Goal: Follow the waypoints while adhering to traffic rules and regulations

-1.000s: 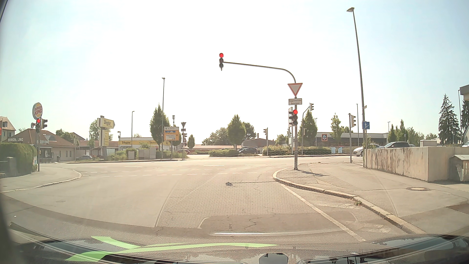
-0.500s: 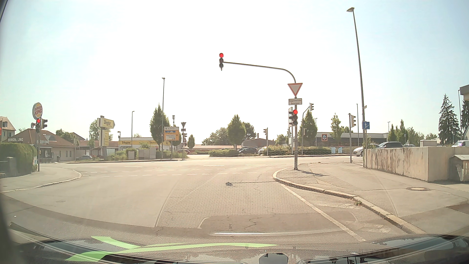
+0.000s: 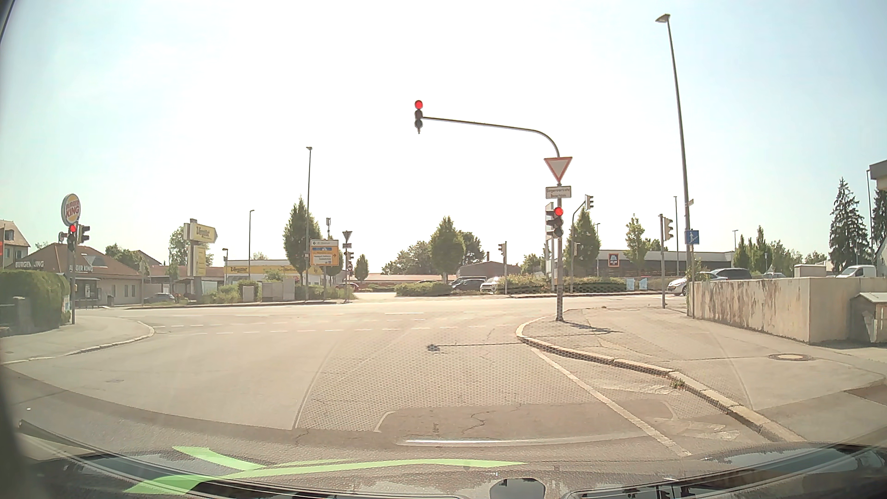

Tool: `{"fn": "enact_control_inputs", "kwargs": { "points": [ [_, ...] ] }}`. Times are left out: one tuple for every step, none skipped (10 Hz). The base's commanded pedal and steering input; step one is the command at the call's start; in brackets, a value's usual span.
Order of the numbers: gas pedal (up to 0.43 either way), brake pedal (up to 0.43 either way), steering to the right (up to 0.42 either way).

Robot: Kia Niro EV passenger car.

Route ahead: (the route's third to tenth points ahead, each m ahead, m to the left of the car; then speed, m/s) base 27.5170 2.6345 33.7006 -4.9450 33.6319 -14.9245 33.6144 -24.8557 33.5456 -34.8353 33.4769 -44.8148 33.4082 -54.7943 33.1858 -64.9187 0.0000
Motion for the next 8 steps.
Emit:
{"fn": "enact_control_inputs", "kwargs": {
  "points": [
    [0.000, 0.305, -0.016],
    [0.000, 0.305, -0.016],
    [0.000, 0.305, -0.016],
    [0.000, 0.305, -0.016],
    [0.000, 0.305, -0.016],
    [0.000, 0.305, -0.016],
    [0.000, 0.305, -0.016],
    [0.000, 0.305, -0.016]
  ]
}}
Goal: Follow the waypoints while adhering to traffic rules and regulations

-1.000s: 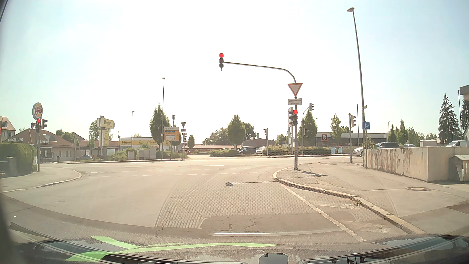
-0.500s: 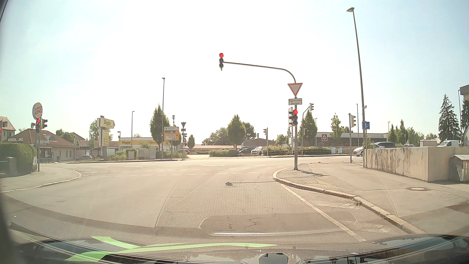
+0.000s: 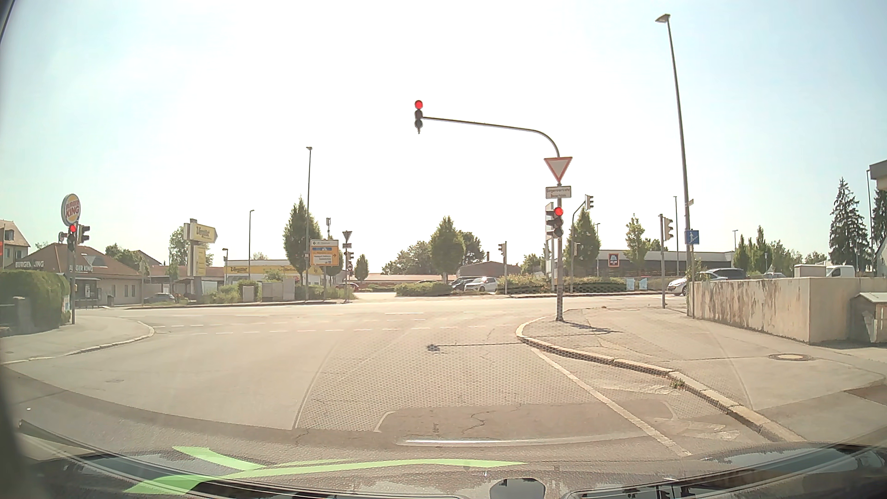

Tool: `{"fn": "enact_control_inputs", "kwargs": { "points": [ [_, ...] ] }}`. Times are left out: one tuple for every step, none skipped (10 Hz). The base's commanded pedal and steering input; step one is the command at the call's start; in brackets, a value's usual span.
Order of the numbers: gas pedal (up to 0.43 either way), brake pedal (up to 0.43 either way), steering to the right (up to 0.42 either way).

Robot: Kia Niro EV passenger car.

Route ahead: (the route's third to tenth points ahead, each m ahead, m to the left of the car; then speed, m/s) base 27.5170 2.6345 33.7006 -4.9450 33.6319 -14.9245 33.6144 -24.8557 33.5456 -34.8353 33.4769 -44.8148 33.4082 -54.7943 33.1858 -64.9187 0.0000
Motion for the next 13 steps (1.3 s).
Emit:
{"fn": "enact_control_inputs", "kwargs": {
  "points": [
    [0.000, 0.305, -0.016],
    [0.000, 0.305, -0.016],
    [0.000, 0.305, -0.016],
    [0.000, 0.305, -0.016],
    [0.000, 0.305, -0.016],
    [0.000, 0.305, -0.016],
    [0.000, 0.305, -0.016],
    [0.000, 0.305, -0.016],
    [0.000, 0.305, -0.016],
    [0.000, 0.305, -0.016],
    [0.000, 0.305, -0.016],
    [0.000, 0.305, -0.016],
    [0.000, 0.305, -0.016]
  ]
}}
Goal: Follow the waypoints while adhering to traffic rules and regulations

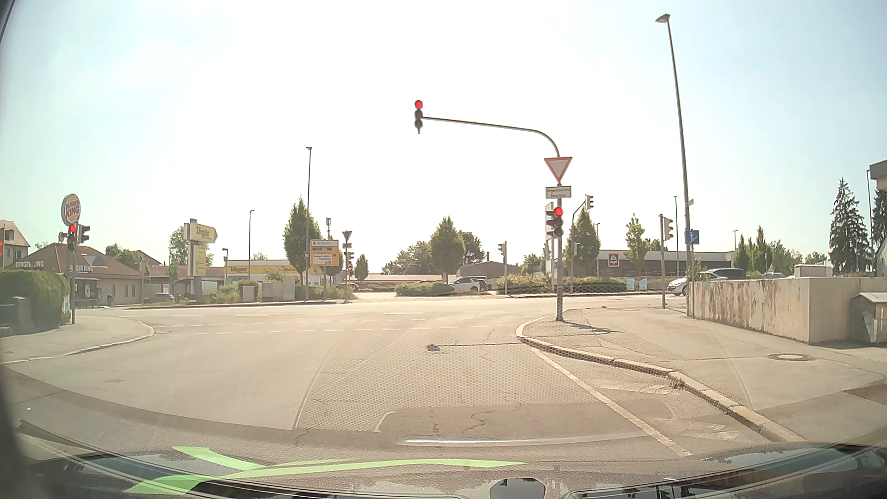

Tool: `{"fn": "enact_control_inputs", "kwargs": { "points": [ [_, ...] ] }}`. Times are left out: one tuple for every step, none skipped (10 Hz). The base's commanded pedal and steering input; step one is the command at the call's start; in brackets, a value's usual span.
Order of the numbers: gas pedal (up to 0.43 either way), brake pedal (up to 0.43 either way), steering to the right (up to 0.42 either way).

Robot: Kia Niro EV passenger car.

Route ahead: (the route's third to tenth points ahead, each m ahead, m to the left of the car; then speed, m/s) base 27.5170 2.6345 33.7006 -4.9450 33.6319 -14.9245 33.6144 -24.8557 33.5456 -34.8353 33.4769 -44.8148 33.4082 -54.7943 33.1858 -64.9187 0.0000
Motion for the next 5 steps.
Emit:
{"fn": "enact_control_inputs", "kwargs": {
  "points": [
    [0.000, 0.305, -0.016],
    [0.000, 0.305, -0.016],
    [0.000, 0.305, -0.016],
    [0.000, 0.305, -0.016],
    [0.000, 0.305, -0.016]
  ]
}}
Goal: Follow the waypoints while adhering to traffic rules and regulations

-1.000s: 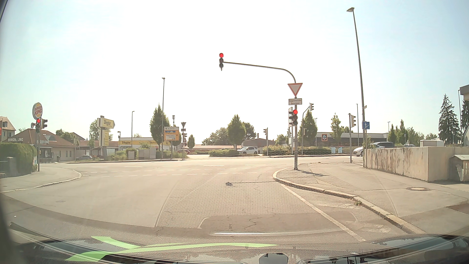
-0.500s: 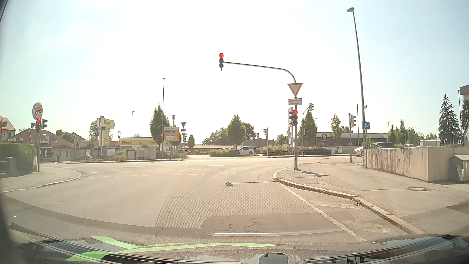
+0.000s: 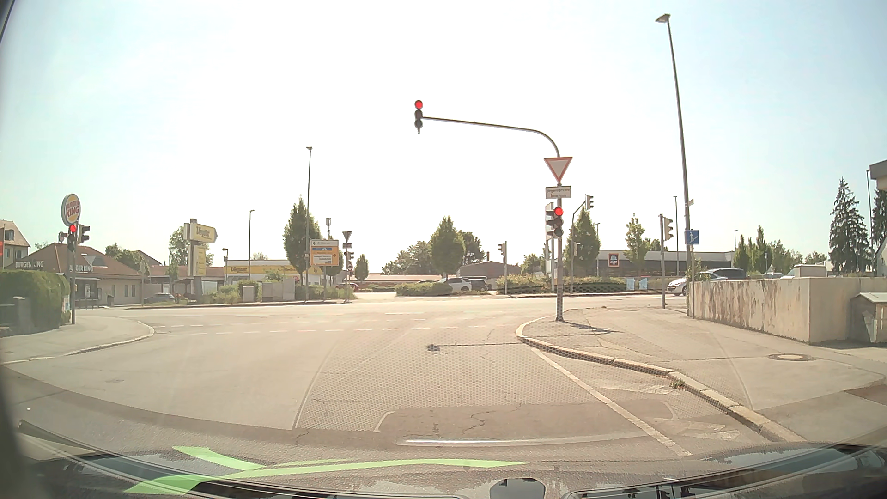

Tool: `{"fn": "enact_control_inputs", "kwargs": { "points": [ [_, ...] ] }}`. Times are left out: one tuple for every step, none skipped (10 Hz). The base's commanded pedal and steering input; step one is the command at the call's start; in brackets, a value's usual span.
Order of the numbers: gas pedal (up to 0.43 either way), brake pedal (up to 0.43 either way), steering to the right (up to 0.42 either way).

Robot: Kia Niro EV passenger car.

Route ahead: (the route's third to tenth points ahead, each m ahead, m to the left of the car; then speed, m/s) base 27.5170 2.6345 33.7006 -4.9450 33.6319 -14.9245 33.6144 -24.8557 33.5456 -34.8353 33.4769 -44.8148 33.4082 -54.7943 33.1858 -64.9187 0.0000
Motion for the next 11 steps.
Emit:
{"fn": "enact_control_inputs", "kwargs": {
  "points": [
    [0.000, 0.305, -0.016],
    [0.000, 0.305, -0.016],
    [0.000, 0.305, -0.016],
    [0.000, 0.305, -0.016],
    [0.000, 0.305, -0.016],
    [0.000, 0.305, -0.016],
    [0.000, 0.305, -0.016],
    [0.000, 0.305, -0.016],
    [0.000, 0.305, -0.015],
    [0.000, 0.305, -0.015],
    [0.000, 0.305, -0.015]
  ]
}}
